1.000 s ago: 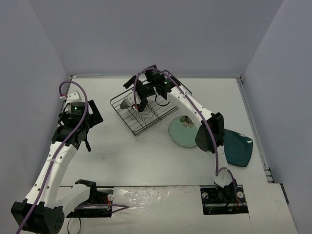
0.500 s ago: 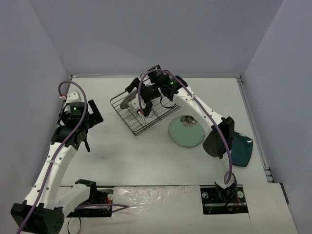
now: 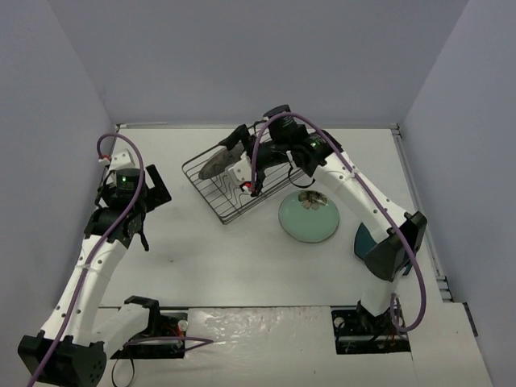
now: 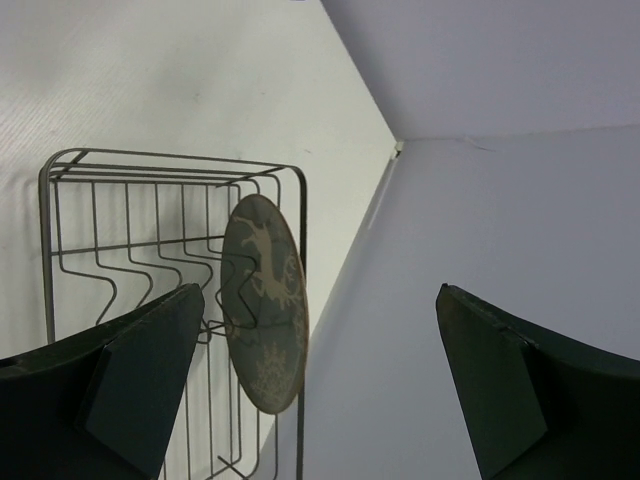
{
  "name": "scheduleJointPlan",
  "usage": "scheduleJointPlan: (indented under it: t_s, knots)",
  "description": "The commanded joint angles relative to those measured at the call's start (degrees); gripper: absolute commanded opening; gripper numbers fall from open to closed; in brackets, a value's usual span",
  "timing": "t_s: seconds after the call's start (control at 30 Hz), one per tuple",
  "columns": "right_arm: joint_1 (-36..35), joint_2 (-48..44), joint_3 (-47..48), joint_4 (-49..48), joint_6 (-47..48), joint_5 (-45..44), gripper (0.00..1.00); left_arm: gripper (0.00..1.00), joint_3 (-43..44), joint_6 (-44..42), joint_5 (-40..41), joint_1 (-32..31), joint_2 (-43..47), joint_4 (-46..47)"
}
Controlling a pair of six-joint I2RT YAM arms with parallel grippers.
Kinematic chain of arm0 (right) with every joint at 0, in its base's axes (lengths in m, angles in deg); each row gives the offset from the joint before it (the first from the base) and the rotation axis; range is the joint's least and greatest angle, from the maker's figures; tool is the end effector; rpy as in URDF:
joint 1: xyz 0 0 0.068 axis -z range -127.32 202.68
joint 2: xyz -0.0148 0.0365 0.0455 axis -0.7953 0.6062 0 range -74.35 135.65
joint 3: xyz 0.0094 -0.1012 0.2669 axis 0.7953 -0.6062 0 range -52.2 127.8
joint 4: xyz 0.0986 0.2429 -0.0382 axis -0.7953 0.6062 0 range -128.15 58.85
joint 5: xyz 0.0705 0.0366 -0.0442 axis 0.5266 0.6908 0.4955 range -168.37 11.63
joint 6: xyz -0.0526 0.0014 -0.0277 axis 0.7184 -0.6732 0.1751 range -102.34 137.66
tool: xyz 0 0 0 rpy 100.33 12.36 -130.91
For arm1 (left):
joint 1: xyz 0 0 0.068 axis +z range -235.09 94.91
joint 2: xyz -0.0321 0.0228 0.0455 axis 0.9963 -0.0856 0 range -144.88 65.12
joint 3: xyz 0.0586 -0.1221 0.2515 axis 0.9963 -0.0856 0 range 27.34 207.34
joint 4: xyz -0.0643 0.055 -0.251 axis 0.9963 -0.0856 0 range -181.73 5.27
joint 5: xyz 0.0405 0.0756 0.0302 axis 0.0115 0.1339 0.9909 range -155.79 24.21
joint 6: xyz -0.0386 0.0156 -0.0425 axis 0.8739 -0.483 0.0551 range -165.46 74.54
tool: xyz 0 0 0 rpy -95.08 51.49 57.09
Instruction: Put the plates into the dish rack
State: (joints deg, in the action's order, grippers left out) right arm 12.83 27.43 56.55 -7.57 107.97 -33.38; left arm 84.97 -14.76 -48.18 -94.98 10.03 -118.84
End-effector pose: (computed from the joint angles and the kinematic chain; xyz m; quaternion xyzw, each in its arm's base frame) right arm 0.2967 0.2879 0.4326 -0.7894 0.1358 0.0740 0.5941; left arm 0.2048 -0.0223 0.3514 -0.2292 0.8348 -0.0420 0.4988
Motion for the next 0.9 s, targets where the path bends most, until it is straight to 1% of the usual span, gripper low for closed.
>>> scheduleJointPlan:
  t_s: [0.0,0.03,0.07,0.13,0.17,0.2,0.23,0.27,0.3,0.33,0.37,0.4,0.47,0.5,0.63,0.73,0.77,0.83,0.87]
  knots:
    - [-0.49,-7.61,-1.38,-7.38,-9.06,0.73,1.0,0.97,2.57,0.68,-0.38,0.05,0.25,1.68]
    - [-0.49,-8.89,-2.43,-9.31,-14.66,0.17,1.0,0.97,2.66,0.68,-0.46,0.05,0.25,1.52]
    - [-0.49,-10.59,-5.41,-11.64,-18.26,-0.98,1.0,0.97,2.59,0.68,-0.47,0.05,0.4,1.5]
    - [-0.49,-15.19,-9.65,-21.25,-28.26,-3.05,1.0,0.97,2.44,0.75,-0.4,0.05,0.63,1.5]
    - [-0.49,-17.53,-13.16,-28.78,-33.92,-6.18,1.0,0.97,2.34,0.86,-0.38,0.05,0.74,1.44]
    - [-0.49,-19.87,-17.95,-38.52,-40.24,-11.4,1.0,0.97,2.22,1.03,-0.39,0.05,0.88,1.33]
    - [-0.49,-21.92,-19.15,-41.4,-47.76,-15.11,1.0,0.97,2.14,1.12,-0.47,0.05,1.21,1.32]
    - [-0.49,-22.32,-19.27,-42.85,-47.94,-18.46,1.0,0.97,2.14,1.12,-0.73,0.05,1.21,1.5]
    - [0.03,-22.19,-18.3,-43.07,-56.7,-23.87,1.0,0.97,2.14,1.12,-1.12,-0.02,1.34,1.69]
    - [0.21,-21.92,-17.39,-43.09,-59.85,-29.26,1.0,0.97,2.14,1.18,-1.48,-0.04,1.39,1.88]
    - [0.4,-21.13,-15.89,-41.35,-66.02,-35.99,1.0,0.97,2.1,1.13,-2.32,-0.04,1.31,2.16]
    - [0.77,-20.08,-14.06,-38.68,-74.82,-43.12,1.0,0.97,2.05,1.02,-3.37,-0.04,1.2,2.52]
    - [2.66,-17.71,-10.42,-32.75,-83.74,-52.89,1.0,0.97,1.97,0.86,-5.03,-0.04,0.88,3.47]
    - [3.98,-17.09,-10.29,-31.89,-86.27,-55.56,1.0,0.97,1.74,0.8,-6.51,-0.1,0.64,4.13]
    - [10.74,-18.09,-12.56,-25.77,-100.23,-57.91,1.0,0.97,0.84,0.17,-12.23,-1.34,-0.85,8.17]
    - [18.48,-21.62,-18.89,-23.6,-106.03,-59.43,1.0,0.97,0.79,-0.58,-12.22,-5.09,-2.83,9.87]
    - [19.88,-23.22,-20.4,-23.41,-107.49,-59.35,1.0,0.97,0.96,-0.87,-11.84,-5.9,-3.55,9.98]
    - [24.06,-26.47,-24.67,-21.95,-110.61,-57.68,1.0,0.97,1.17,-1.25,-11.46,-8.05,-4.94,10.29]
    - [26.06,-27.61,-27.28,-21.09,-111.39,-55.33,1.0,0.97,1.17,-1.3,-11.5,-9.16,-5.23,10.58]
